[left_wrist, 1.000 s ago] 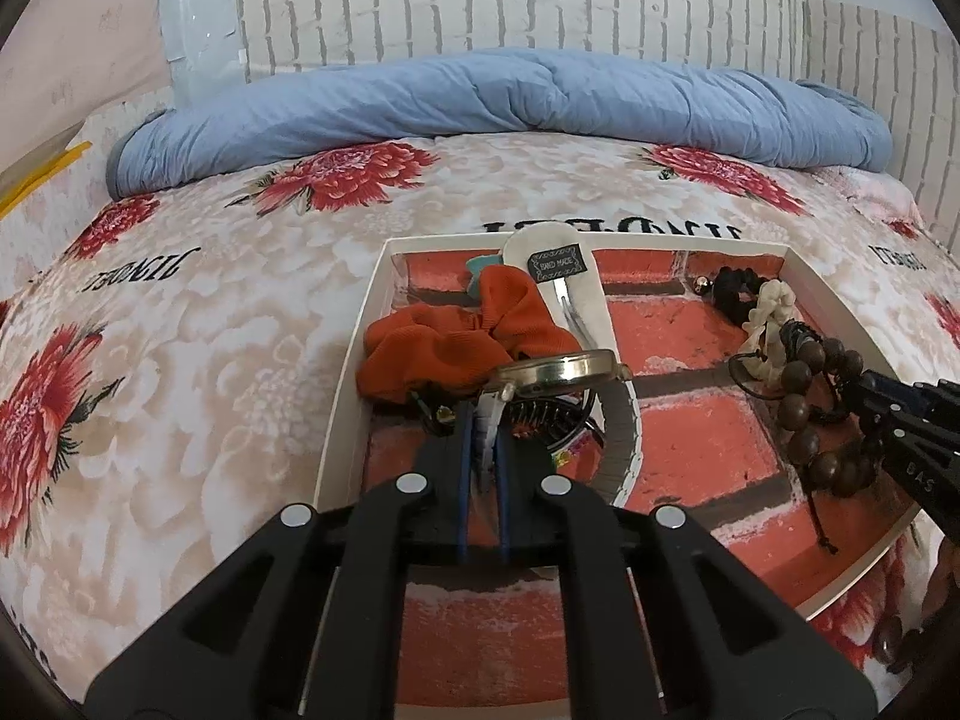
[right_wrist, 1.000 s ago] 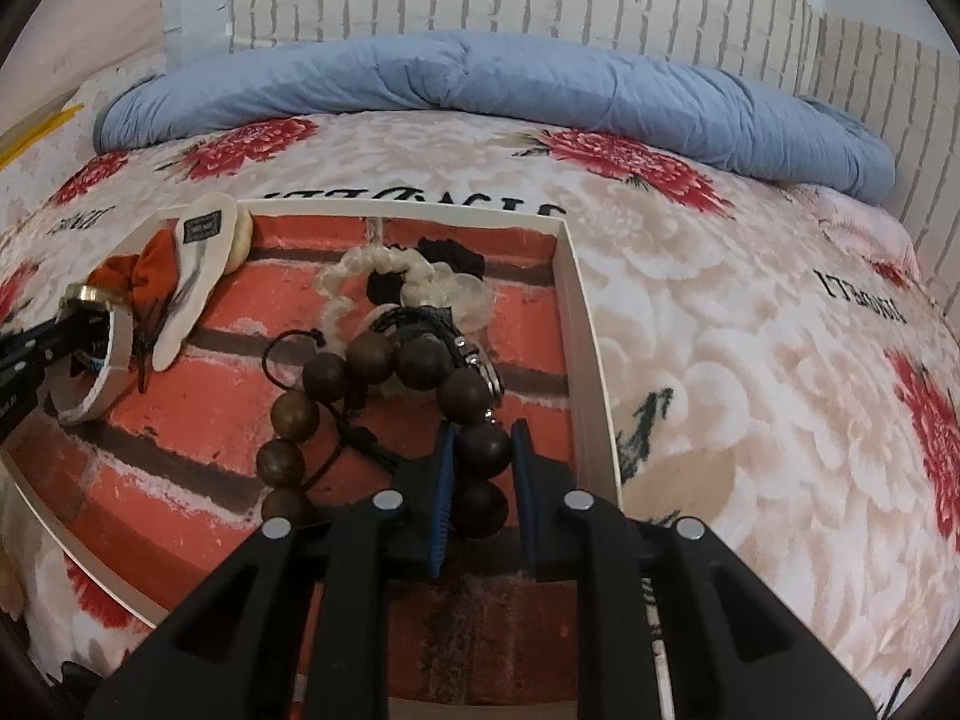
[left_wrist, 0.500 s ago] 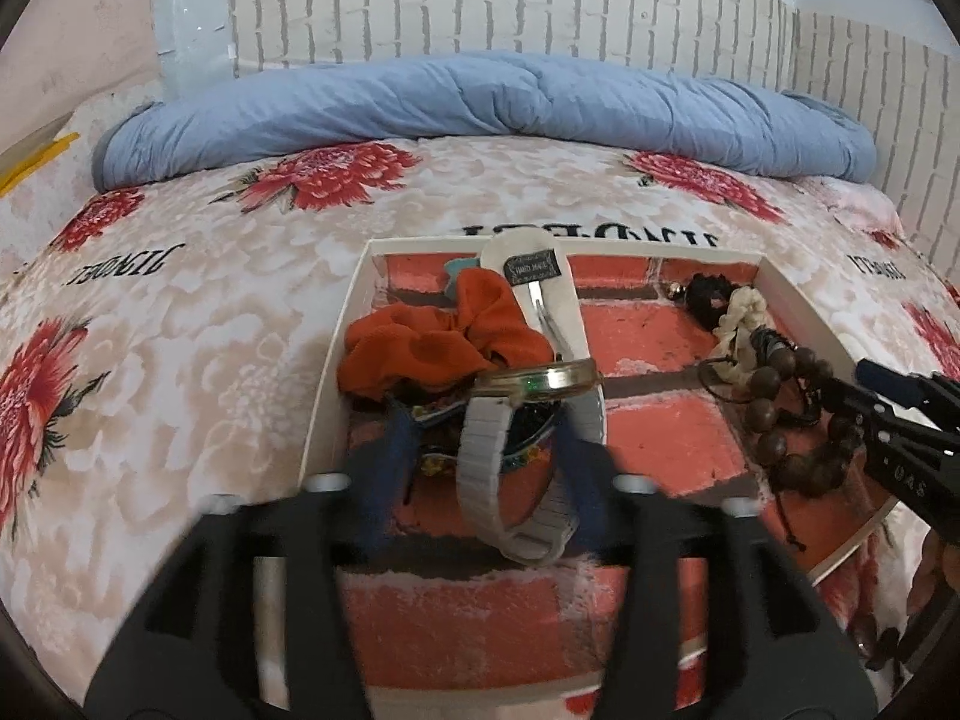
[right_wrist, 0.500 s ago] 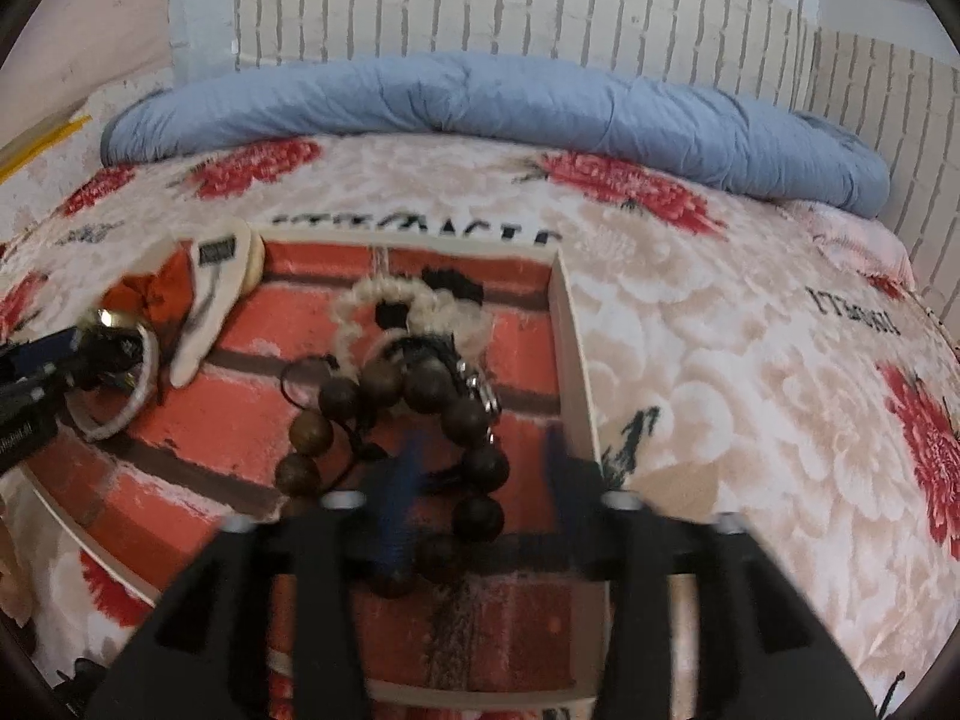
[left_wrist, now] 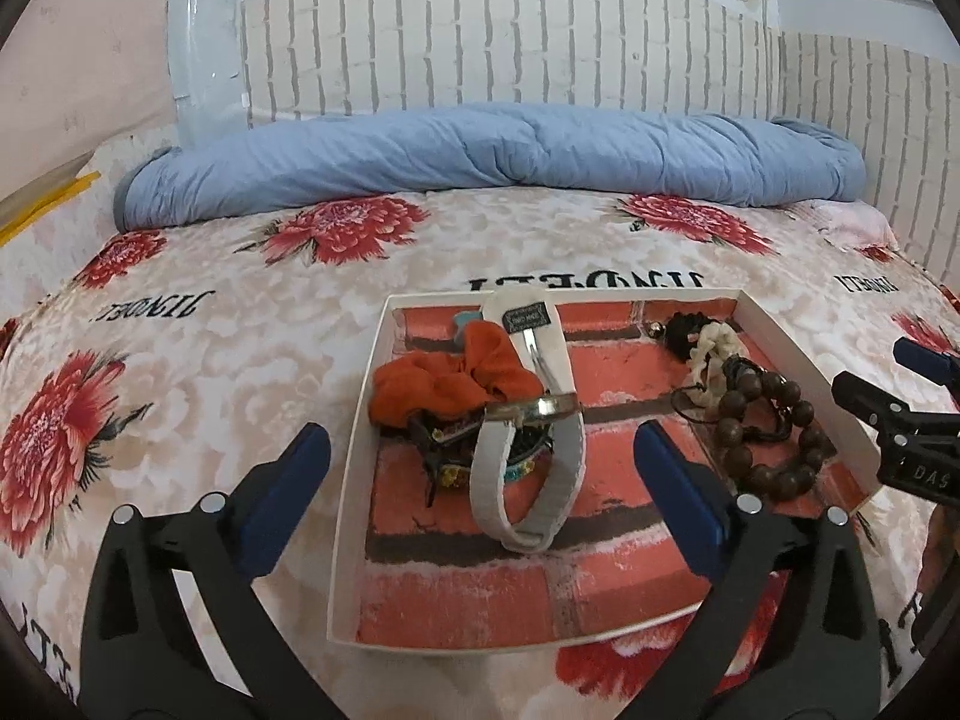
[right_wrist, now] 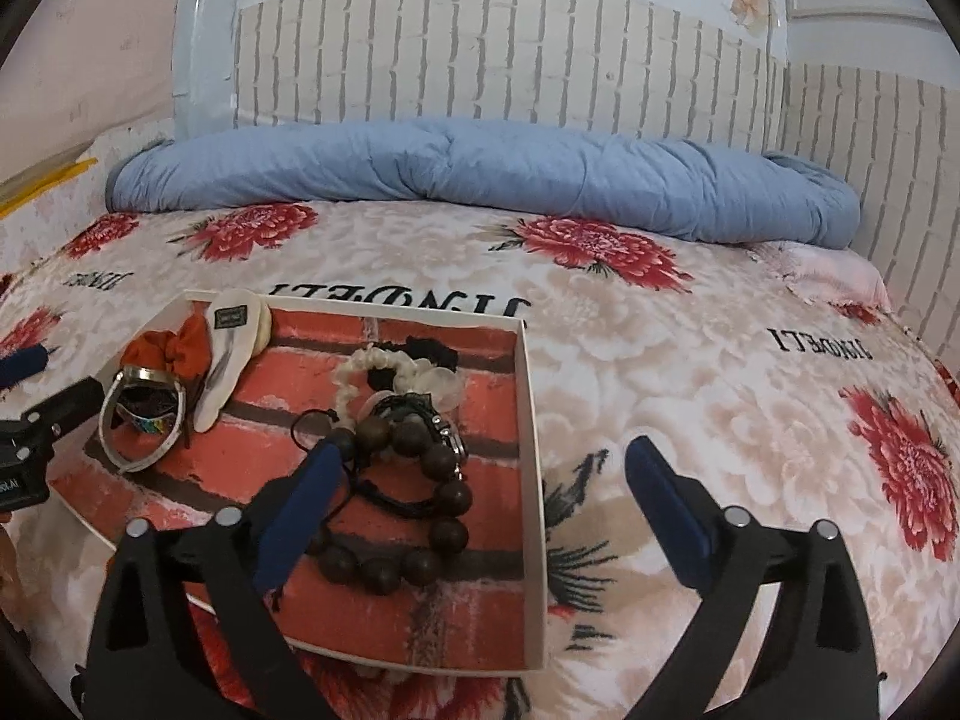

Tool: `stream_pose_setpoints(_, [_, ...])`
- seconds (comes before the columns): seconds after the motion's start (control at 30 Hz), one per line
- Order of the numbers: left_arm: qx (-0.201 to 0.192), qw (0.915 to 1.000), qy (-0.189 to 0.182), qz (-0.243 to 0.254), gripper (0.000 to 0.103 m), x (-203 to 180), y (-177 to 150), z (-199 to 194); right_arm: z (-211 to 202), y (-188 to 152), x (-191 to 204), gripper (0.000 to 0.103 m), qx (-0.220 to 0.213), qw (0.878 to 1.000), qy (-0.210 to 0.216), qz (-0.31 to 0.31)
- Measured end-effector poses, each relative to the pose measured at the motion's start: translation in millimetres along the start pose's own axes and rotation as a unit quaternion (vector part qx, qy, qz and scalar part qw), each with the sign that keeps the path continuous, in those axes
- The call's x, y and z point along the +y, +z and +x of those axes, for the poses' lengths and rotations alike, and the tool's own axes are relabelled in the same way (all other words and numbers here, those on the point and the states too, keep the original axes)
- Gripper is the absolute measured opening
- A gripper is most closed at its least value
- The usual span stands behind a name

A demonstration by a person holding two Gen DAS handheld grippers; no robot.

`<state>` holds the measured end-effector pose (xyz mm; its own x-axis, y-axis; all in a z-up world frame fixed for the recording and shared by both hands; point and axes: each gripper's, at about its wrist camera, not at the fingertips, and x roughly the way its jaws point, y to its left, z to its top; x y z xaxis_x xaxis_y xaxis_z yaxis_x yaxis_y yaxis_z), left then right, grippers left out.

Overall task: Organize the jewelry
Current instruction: 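Open both grippers to release the watch and bracelet into the tray, then move the left gripper to the black claw clip while the right gripper approaches the brown tassel pendant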

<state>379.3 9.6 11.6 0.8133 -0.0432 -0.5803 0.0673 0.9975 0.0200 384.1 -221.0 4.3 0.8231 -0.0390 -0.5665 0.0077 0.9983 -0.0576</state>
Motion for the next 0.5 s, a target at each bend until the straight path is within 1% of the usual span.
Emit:
stream_pose_setpoints(0.1, [0.003,1.0000,0.004,-0.002,0.098,1.6,-6.2,-4.2,-8.3,-3.2,-9.9,0.099,-0.004,1.000,0.006,0.025])
stream_pose_setpoints(0.17, [0.004,0.9999,0.009,-0.004,0.098,2.8,-10.8,-7.4,-14.4,-4.9,-17.8,0.099,-0.006,0.999,0.010,0.051])
stream_pose_setpoints(0.27, [0.006,0.9999,0.015,-0.007,0.098,4.7,-15.1,-12.3,-21.5,-7.9,-24.3,0.099,-0.003,0.997,-0.012,0.072])
stream_pose_setpoints(0.37, [0.006,0.9996,0.023,-0.016,0.098,7.2,-18.8,-21.0,-35.7,-12.4,-26.8,0.099,-0.021,0.997,-0.030,0.061])
stream_pose_setpoints(0.5, [0.008,0.9992,0.037,-0.014,0.098,8.2,-27.0,-38.0,-56.5,-26.3,-33.9,0.099,-0.005,0.998,-0.029,0.053])
